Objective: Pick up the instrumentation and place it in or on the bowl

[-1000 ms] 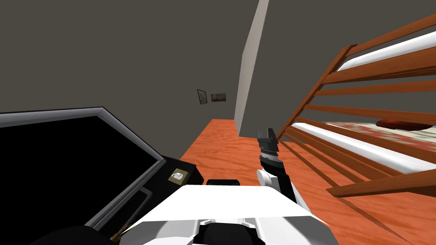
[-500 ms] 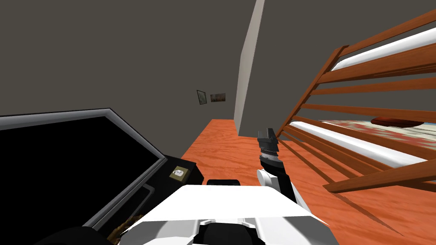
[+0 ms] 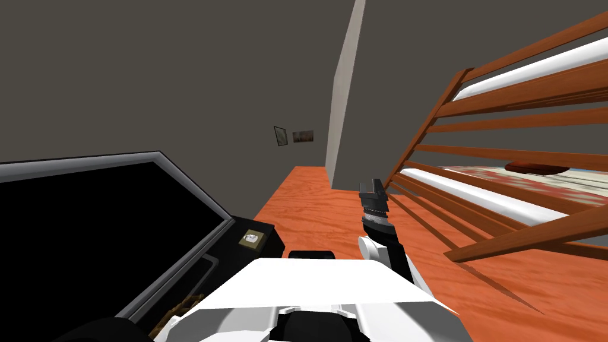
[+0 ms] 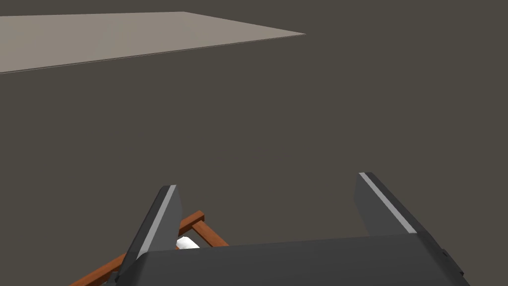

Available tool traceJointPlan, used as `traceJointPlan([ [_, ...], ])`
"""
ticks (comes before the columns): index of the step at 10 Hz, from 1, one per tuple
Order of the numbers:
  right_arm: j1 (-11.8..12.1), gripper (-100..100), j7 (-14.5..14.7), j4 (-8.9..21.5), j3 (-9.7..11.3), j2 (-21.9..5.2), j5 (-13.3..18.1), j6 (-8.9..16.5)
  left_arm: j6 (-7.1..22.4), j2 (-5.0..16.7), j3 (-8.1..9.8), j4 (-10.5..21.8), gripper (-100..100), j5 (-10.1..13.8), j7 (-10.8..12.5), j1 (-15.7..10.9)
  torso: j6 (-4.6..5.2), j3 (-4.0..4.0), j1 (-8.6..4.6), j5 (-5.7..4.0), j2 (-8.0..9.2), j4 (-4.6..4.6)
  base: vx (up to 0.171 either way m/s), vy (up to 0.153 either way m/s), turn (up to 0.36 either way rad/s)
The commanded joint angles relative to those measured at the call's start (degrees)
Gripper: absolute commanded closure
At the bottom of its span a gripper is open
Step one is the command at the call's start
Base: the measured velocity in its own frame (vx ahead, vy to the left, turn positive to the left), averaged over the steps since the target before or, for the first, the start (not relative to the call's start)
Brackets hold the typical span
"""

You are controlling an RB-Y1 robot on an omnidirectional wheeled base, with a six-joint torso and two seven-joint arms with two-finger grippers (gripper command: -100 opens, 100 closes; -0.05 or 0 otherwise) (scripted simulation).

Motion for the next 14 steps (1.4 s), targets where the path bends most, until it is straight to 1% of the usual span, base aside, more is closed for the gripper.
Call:
traceJointPlan([
  [1,0.0,0,0.0,0.0,0.0,0.0,0.0,0.0,1.4,0.7,1.99,-1.4,100,1.8,-0.3,1.2,0.0,0.0,0.0,0.0,0.0,0.0,-0.036,0.001,-0.021],
  [2,0.0,0,0.0,0.0,0.0,0.0,0.0,0.0,1.8,1.0,2.54,-1.9,100,2.3,-0.3,1.6,0.04,-0.01,-0.01,-0.04,-0.01,0.0,-0.038,-0.004,-0.024],
  [3,0.0,0,0.0,0.0,0.0,0.0,0.0,0.0,2.5,1.8,3.25,-2.7,100,3.1,0.0,2.3,0.04,-0.01,-0.07,-0.05,0.0,-0.01,-0.055,-0.011,-0.008],
  [4,0.0,0,0.0,0.0,0.0,0.0,0.0,0.0,3.0,2.8,3.31,-3.6,100,3.7,0.4,2.9,0.08,0.01,-0.11,-0.07,0.03,0.0,-0.061,-0.019,-0.005],
  [5,0.0,0,0.0,0.0,0.0,0.0,0.0,0.0,3.4,3.9,2.68,-4.4,100,4.1,1.2,3.4,0.08,0.02,-0.15,-0.08,0.06,-0.01,-0.076,0.002,0.016],
  [6,0.0,0,0.0,0.0,0.0,0.0,0.0,0.0,3.7,4.8,1.44,-5.4,100,4.3,2.1,3.8,0.1,0.04,-0.1,-0.05,0.1,-0.02,-0.089,0.024,0.026],
  [7,0.0,0,0.0,0.0,0.0,0.0,0.0,0.0,4.0,5.6,-0.25,-6.4,100,4.5,3.2,4.2,0.1,0.06,-0.01,0.02,0.15,-0.02,-0.104,0.064,0.032],
  [9,0.0,0,0.0,0.0,0.0,0.0,0.0,0.0,4.3,6.3,-2.26,-7.5,100,4.7,4.4,4.5,0.09,0.08,0.34,0.1,0.21,-0.03,-0.085,0.104,0.021],
  [12,0.0,0,0.0,0.0,0.0,0.0,0.0,0.0,4.6,7.0,-5.57,-9.0,100,4.8,6.3,4.8,0.09,-0.08,0.4,0.16,-0.1,-0.07,-0.029,0.091,0.021],
  [14,0.0,0,0.0,0.0,0.0,0.0,0.0,0.0,4.7,7.5,-7.74,-9.8,100,4.8,7.5,5.0,0.04,-0.05,0.47,0.16,-0.05,-0.06,-0.034,0.112,0.025],
])
